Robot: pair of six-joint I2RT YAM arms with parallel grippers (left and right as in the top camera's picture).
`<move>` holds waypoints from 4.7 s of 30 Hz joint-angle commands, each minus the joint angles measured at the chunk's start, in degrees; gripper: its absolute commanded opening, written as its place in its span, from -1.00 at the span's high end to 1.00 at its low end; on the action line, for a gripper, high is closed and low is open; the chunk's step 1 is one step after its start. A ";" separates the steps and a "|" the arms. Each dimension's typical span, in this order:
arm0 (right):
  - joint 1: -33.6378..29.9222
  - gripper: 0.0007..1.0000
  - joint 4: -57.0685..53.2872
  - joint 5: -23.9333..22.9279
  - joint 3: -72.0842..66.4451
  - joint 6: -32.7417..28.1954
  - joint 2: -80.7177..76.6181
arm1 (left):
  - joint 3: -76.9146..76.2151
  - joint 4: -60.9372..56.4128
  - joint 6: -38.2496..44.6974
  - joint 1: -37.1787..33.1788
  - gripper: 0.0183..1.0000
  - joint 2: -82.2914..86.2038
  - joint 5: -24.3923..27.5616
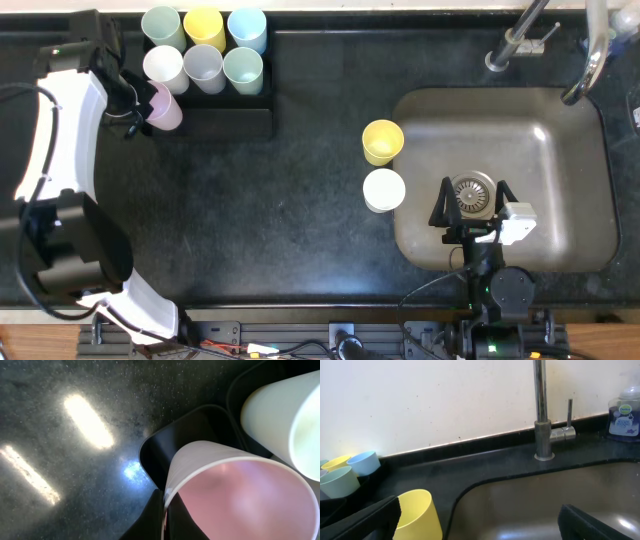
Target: Store Cups
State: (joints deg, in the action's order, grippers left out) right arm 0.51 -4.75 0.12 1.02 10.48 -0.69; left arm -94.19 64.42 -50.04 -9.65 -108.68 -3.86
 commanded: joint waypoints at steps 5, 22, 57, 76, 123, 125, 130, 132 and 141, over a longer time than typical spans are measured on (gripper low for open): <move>0.22 -1.00 0.28 0.07 -0.74 0.24 0.42 | 0.11 -1.86 -1.03 -0.42 0.96 -4.13 -0.46; 0.22 -1.00 0.28 0.07 -0.74 0.24 0.42 | 0.11 -0.70 -0.76 -0.26 -1.00 -2.58 -1.84; 0.22 -0.99 0.28 0.07 -0.74 0.24 0.42 | -9.40 -11.04 0.26 49.57 -1.00 -9.64 9.79; 0.22 -1.00 0.28 0.07 -0.74 0.24 0.42 | -9.51 -11.93 0.26 49.11 0.96 -12.28 8.09; 0.22 -0.99 0.28 0.04 -0.74 0.24 0.42 | 1.31 -0.74 3.28 10.40 0.96 1.16 0.55; 0.22 -0.99 0.28 0.07 -0.74 0.24 0.42 | 1.31 -0.92 3.28 10.38 0.96 0.48 0.50; 0.22 -1.00 0.28 0.07 -0.74 0.24 0.42 | 1.31 -1.77 3.23 10.40 0.96 -1.81 0.55; 0.22 -0.99 0.28 0.04 -0.74 0.24 0.42 | 1.31 -2.27 3.26 10.40 0.96 -2.49 0.52; 0.22 -1.00 0.28 0.07 -0.74 0.24 0.42 | 1.31 -2.69 3.28 10.40 0.96 -3.10 0.52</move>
State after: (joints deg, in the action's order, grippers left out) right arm 0.51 -4.73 0.12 1.02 10.52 -0.69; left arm -93.03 62.04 -47.42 0.75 -111.26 -3.66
